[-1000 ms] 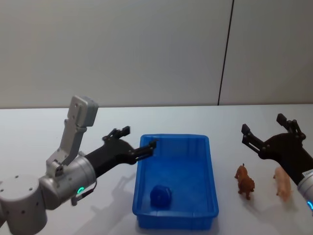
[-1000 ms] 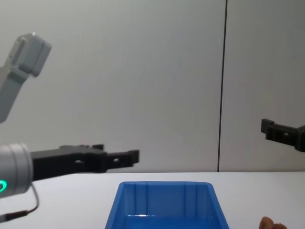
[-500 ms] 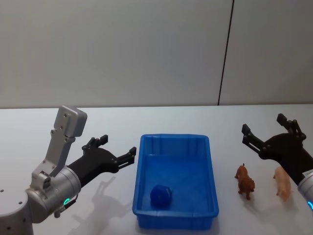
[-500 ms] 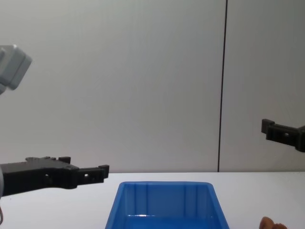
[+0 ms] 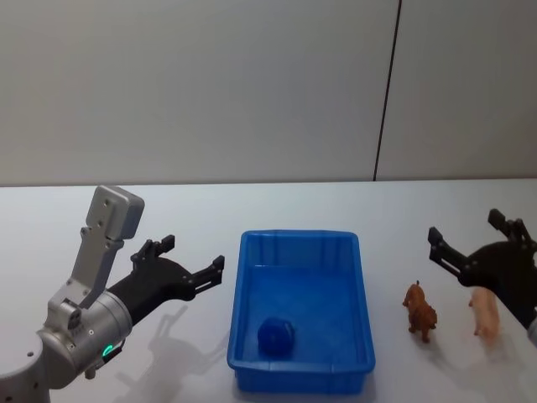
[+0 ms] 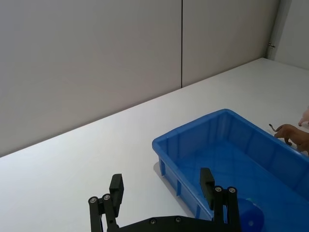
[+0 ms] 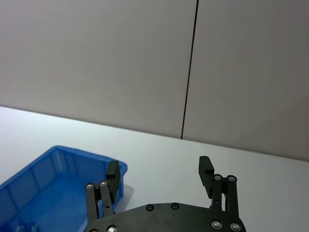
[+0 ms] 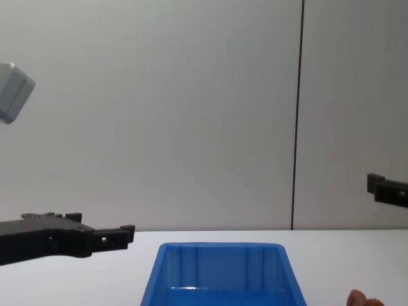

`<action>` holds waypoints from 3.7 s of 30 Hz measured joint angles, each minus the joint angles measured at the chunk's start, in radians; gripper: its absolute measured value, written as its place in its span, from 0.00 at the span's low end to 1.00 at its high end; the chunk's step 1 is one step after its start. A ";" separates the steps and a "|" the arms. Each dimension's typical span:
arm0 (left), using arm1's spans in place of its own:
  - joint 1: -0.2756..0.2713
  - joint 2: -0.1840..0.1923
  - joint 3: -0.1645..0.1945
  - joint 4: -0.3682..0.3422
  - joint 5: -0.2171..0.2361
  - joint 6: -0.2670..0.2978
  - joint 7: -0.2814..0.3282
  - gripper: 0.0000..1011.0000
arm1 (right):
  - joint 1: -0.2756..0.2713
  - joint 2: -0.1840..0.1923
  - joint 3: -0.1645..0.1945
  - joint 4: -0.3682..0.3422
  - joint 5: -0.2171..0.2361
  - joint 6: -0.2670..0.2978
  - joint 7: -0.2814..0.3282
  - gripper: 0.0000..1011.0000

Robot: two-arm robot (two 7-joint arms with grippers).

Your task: Pick up the two dolls from the table and place them into the box.

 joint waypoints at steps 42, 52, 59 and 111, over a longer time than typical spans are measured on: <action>0.010 0.008 -0.002 -0.011 0.002 0.003 0.019 0.99 | -0.058 0.016 -0.005 -0.002 0.012 0.266 0.010 0.99; 0.010 0.008 -0.002 -0.011 0.002 0.003 0.019 0.99 | -0.006 -0.026 -0.019 0.057 -0.015 0.278 0.016 0.99; 0.010 0.008 -0.002 -0.011 0.002 0.003 0.019 0.99 | 0.020 -0.052 -0.027 0.093 -0.022 0.290 0.016 0.99; 0.010 0.008 -0.002 -0.011 0.002 0.003 0.019 0.99 | 0.120 -0.149 -0.061 0.250 -0.058 0.337 0.032 0.92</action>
